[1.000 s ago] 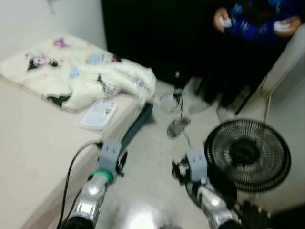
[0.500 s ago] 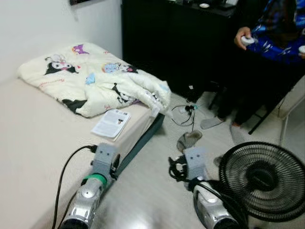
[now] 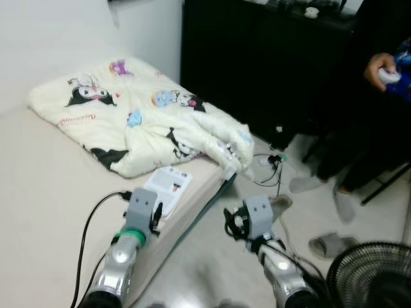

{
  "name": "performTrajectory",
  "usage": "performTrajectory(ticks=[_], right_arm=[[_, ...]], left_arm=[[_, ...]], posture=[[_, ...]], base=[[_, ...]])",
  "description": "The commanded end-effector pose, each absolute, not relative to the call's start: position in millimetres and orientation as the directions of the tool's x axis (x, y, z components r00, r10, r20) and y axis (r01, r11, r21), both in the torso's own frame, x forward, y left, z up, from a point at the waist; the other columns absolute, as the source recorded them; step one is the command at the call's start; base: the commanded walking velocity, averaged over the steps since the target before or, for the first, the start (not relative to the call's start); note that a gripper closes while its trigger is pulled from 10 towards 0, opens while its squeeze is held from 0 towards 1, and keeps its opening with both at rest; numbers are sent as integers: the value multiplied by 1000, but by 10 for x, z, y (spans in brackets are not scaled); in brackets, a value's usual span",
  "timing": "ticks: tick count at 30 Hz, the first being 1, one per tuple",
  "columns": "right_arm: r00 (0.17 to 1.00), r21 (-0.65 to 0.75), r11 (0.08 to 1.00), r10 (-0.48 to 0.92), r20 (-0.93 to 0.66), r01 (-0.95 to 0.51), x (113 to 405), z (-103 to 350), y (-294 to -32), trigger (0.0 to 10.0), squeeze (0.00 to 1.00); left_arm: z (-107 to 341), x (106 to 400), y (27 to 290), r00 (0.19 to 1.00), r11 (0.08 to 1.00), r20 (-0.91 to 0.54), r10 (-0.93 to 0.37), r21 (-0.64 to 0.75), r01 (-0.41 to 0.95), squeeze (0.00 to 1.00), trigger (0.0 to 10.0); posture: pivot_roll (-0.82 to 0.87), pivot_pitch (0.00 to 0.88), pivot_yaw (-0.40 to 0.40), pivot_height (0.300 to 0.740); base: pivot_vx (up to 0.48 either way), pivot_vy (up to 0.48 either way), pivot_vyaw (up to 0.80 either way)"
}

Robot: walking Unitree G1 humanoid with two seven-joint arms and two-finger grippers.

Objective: Clean up the room

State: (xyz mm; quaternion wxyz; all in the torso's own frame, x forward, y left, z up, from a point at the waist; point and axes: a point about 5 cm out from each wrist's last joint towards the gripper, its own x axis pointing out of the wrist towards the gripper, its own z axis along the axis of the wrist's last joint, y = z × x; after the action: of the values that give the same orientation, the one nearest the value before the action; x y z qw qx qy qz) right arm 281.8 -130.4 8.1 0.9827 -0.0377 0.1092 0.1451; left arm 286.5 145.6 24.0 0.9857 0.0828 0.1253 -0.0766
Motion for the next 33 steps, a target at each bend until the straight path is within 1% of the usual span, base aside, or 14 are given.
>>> performTrajectory(ticks=[1, 15, 19, 21, 23, 28, 30, 33], right_arm=[[932, -39, 959, 261, -252, -279, 2780, 29, -1348, 10000, 0], [930, -45, 960, 256, -264, -277, 2747, -3, -1335, 10000, 0], [933, -35, 963, 248, -260, -266, 2728, -13, -1342, 10000, 0], [933, -35, 963, 248, -260, -266, 2728, -13, -1342, 10000, 0], [934, -30, 964, 247, -259, -264, 2725, -15, -1340, 10000, 0], [934, -28, 964, 247, -258, -263, 2725, -14, -1339, 10000, 0], [937, -23, 967, 241, -253, -255, 2728, -9, -1357, 10000, 0], [938, -22, 967, 239, -252, -253, 2726, -9, -1367, 10000, 0]], left_arm=[[182, 2817, 1425, 946, 968, -286, -150, 152, 200, 0, 10000], [155, 2802, 1463, 939, 961, -302, -162, 168, 220, 0, 10000], [154, 2812, 1421, 935, 952, -304, -183, 181, 245, 0, 10000], [154, 2812, 1421, 935, 952, -304, -183, 181, 245, 0, 10000], [179, 2838, 1360, 933, 944, -294, -205, 191, 268, 0, 10000], [195, 2853, 1330, 933, 941, -288, -214, 194, 276, 0, 10000], [233, 2880, 1288, 933, 938, -274, -232, 192, 289, 0, 10000], [235, 2879, 1286, 933, 937, -273, -235, 192, 292, 0, 10000]], posture=[[-25, 0, 15, 720], [-39, 0, 30, 720], [-41, 0, 32, 705], [-41, 0, 32, 705], [-44, 0, 36, 695], [-44, 0, 36, 690], [-53, 0, 41, 675], [-53, 0, 41, 665]], base=[[0, 0, 0], [0, 0, 0], [0, 0, 0], [0, 0, 0], [0, 0, 0], [0, 0, 0], [0, 0, 0], [0, 0, 0]])
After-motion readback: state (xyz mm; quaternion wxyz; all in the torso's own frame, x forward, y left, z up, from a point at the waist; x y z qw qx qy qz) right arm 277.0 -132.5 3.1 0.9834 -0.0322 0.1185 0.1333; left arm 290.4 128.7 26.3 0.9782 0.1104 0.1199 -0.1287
